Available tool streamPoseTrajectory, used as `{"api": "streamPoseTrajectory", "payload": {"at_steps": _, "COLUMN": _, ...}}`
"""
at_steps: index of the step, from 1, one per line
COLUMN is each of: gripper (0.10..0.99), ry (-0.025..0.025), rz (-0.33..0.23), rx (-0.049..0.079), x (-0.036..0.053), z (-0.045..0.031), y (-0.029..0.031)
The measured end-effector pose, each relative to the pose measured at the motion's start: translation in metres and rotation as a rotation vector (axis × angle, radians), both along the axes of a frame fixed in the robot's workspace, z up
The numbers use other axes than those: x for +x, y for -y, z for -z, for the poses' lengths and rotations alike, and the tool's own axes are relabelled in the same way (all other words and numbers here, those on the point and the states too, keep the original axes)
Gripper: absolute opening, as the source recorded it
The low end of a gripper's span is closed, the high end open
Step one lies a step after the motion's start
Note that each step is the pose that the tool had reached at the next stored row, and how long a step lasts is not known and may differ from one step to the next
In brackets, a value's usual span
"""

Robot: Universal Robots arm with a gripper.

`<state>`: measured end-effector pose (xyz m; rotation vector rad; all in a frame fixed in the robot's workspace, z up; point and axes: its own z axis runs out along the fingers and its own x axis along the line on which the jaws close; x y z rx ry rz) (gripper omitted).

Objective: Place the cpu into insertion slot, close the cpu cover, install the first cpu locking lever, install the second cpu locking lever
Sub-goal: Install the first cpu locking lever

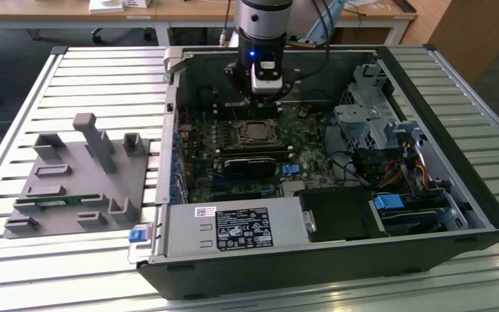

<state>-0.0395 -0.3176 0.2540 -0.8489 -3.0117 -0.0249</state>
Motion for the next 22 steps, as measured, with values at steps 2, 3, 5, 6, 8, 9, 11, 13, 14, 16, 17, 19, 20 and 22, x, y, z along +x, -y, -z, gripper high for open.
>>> {"api": "streamPoseTrajectory", "payload": {"at_steps": 2, "gripper": 0.106, "ry": 0.0, "rz": -0.011, "rx": 0.0, "x": 0.0, "z": 0.0, "y": 0.0}}
{"api": "streamPoseTrajectory", "payload": {"at_steps": 3, "gripper": 0.106, "ry": 0.0, "rz": -0.016, "rx": 0.0, "x": 0.0, "z": 0.0, "y": 0.0}}
{"api": "streamPoseTrajectory", "payload": {"at_steps": 5, "gripper": 0.106, "ry": 0.0, "rz": -0.026, "rx": 0.0, "x": 0.0, "z": 0.0, "y": 0.0}}
{"api": "streamPoseTrajectory", "payload": {"at_steps": 6, "gripper": 0.106, "ry": 0.0, "rz": -0.032, "rx": 0.0, "x": 0.0, "z": 0.0, "y": 0.0}}
{"api": "streamPoseTrajectory", "payload": {"at_steps": 8, "gripper": 0.106, "ry": 0.0, "rz": -0.043, "rx": 0.0, "x": 0.0, "z": 0.0, "y": 0.0}}
{"api": "streamPoseTrajectory", "payload": {"at_steps": 9, "gripper": 0.106, "ry": 0.0, "rz": -0.048, "rx": 0.0, "x": 0.0, "z": 0.0, "y": 0.0}}
{"api": "streamPoseTrajectory", "payload": {"at_steps": 11, "gripper": 0.106, "ry": 0.0, "rz": -0.059, "rx": 0.0, "x": 0.0, "z": 0.0, "y": 0.0}}
{"api": "streamPoseTrajectory", "payload": {"at_steps": 13, "gripper": 0.106, "ry": 0.0, "rz": -0.069, "rx": 0.0, "x": 0.0, "z": 0.0, "y": 0.0}}
{"api": "streamPoseTrajectory", "payload": {"at_steps": 14, "gripper": 0.106, "ry": 0.0, "rz": -0.075, "rx": 0.0, "x": 0.0, "z": 0.0, "y": 0.0}}
{"api": "streamPoseTrajectory", "payload": {"at_steps": 16, "gripper": 0.106, "ry": 0.0, "rz": -0.085, "rx": 0.0, "x": 0.0, "z": 0.0, "y": 0.0}}
{"api": "streamPoseTrajectory", "payload": {"at_steps": 17, "gripper": 0.106, "ry": 0.0, "rz": -0.091, "rx": 0.0, "x": 0.0, "z": 0.0, "y": 0.0}}
{"api": "streamPoseTrajectory", "payload": {"at_steps": 19, "gripper": 0.106, "ry": 0.0, "rz": -0.101, "rx": 0.0, "x": 0.0, "z": 0.0, "y": 0.0}}
{"api": "streamPoseTrajectory", "payload": {"at_steps": 20, "gripper": 0.106, "ry": 0.0, "rz": -0.106, "rx": 0.0, "x": 0.0, "z": 0.0, "y": 0.0}}
{"api": "streamPoseTrajectory", "payload": {"at_steps": 22, "gripper": 0.106, "ry": 0.0, "rz": -0.117, "rx": 0.0, "x": 0.0, "z": 0.0, "y": 0.0}}
